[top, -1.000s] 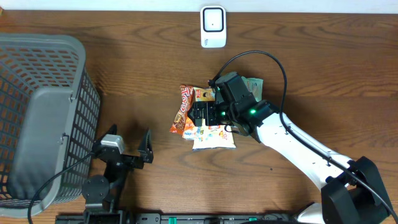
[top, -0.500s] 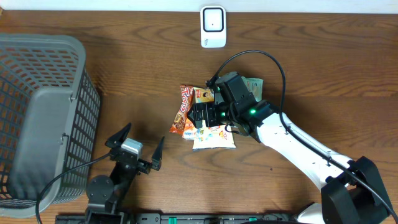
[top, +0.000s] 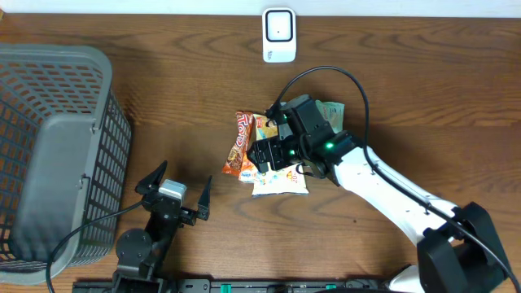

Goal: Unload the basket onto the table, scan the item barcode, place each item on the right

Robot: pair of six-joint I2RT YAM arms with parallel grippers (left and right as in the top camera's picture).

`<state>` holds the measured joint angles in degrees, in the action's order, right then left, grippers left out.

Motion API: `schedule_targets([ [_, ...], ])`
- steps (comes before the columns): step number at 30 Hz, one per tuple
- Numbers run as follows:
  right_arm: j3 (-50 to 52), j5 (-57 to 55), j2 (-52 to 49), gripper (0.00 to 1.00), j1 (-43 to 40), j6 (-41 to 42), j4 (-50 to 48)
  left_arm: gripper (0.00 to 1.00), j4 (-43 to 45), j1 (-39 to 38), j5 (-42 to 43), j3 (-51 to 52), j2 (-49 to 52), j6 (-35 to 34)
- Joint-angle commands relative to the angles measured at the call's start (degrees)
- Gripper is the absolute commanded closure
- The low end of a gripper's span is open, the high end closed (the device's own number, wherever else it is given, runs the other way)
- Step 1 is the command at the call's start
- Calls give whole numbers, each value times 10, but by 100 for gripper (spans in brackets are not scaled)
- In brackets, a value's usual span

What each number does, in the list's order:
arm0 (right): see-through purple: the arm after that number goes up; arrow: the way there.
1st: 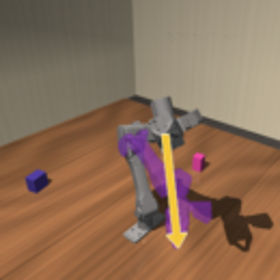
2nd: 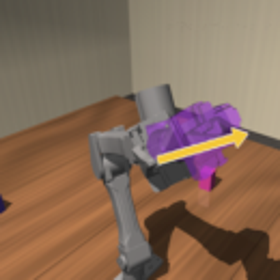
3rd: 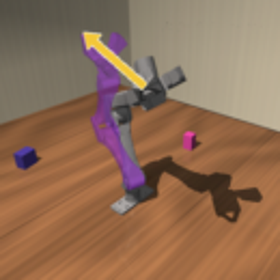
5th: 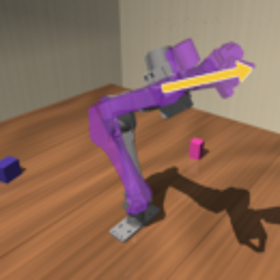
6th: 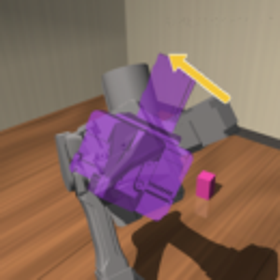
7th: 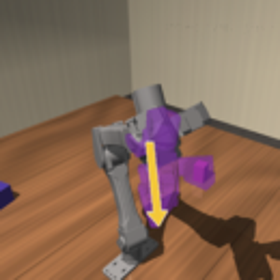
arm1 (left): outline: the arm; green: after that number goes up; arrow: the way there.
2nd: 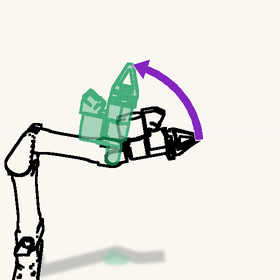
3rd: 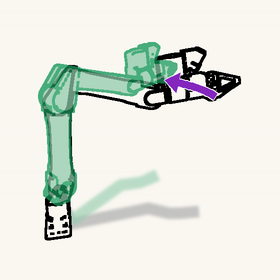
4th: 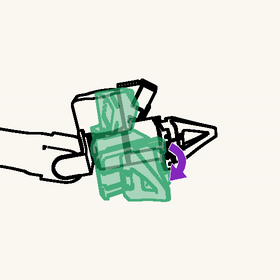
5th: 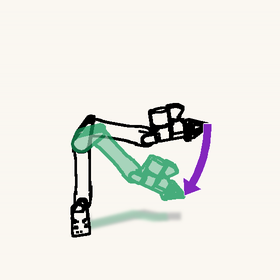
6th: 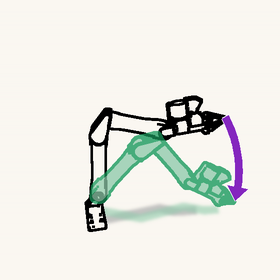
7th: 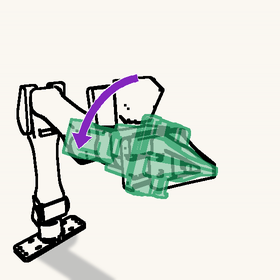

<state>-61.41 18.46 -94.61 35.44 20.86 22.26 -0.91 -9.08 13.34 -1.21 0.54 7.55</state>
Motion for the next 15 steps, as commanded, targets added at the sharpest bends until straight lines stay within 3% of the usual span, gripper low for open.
schedule_targets([
  [1, -7, 3, -38, 14, 5, -19, -9, 1, -21, -2, -1, 9, -2, 6],
  [6, -8, 3, -92, 18, 5, 28, -35, 1, -21, -2, -1, 9, 1, 6],
  [15, -8, 17, -127, 35, 4, 85, -59, 1, -21, -2, -1, 9, 1, 6],
])
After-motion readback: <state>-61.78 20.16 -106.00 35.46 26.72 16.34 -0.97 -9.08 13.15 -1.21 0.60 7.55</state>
